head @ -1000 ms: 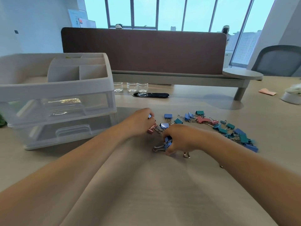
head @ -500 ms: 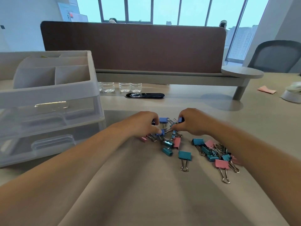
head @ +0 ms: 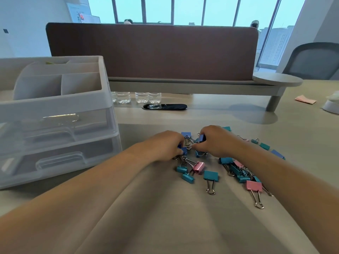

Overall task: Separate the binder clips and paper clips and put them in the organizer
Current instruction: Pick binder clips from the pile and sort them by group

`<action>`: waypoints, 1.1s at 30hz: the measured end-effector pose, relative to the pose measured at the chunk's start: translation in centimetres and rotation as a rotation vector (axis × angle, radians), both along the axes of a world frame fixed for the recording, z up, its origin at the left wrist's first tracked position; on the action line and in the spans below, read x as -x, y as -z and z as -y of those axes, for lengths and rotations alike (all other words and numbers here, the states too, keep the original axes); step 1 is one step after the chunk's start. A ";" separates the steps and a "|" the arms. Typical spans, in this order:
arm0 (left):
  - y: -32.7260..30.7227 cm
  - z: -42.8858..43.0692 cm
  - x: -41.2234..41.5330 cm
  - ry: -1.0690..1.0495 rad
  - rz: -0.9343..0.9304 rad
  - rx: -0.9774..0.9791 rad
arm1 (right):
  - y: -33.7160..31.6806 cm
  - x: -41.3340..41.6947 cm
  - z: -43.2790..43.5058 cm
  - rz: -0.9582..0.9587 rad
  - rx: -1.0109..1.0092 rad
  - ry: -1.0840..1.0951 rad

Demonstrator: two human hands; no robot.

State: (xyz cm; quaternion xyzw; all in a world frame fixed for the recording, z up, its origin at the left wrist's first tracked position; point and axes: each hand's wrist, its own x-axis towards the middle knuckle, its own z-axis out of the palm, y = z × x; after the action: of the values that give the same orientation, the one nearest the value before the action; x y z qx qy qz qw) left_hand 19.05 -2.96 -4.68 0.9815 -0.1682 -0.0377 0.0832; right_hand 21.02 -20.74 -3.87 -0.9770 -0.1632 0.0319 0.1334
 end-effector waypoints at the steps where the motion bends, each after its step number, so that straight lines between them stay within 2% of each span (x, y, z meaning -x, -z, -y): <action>1: 0.1 0.0 0.2 -0.001 0.024 0.001 | -0.1 0.2 0.0 0.002 -0.008 -0.001; 8: 0.6 0.2 1.2 -0.004 0.141 0.032 | -0.2 1.1 0.0 0.006 -0.018 -0.007; 13: 0.5 0.1 1.5 -0.071 0.118 0.223 | -0.4 1.7 0.0 0.016 -0.038 -0.001; 18: -0.7 -0.6 3.2 -0.113 0.097 0.330 | -1.4 2.9 0.6 0.022 -0.107 0.017; 22: -2.8 -2.0 5.4 -0.161 0.154 0.372 | -3.8 4.2 -0.1 0.045 -0.125 -0.019; 26: -4.9 -3.3 7.6 -0.153 0.217 0.314 | -5.9 5.8 -1.2 0.057 -0.160 -0.066; 33: -12.1 -9.2 10.9 -0.219 0.406 0.335 | -13.1 7.8 -7.8 0.153 -0.177 -0.223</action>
State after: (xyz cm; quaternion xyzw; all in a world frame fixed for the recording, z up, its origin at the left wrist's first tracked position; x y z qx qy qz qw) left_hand 8.18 6.27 7.47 0.9539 -0.0784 0.1970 0.2125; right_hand 13.17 -12.91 9.24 -0.9369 -0.2825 -0.0425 0.2016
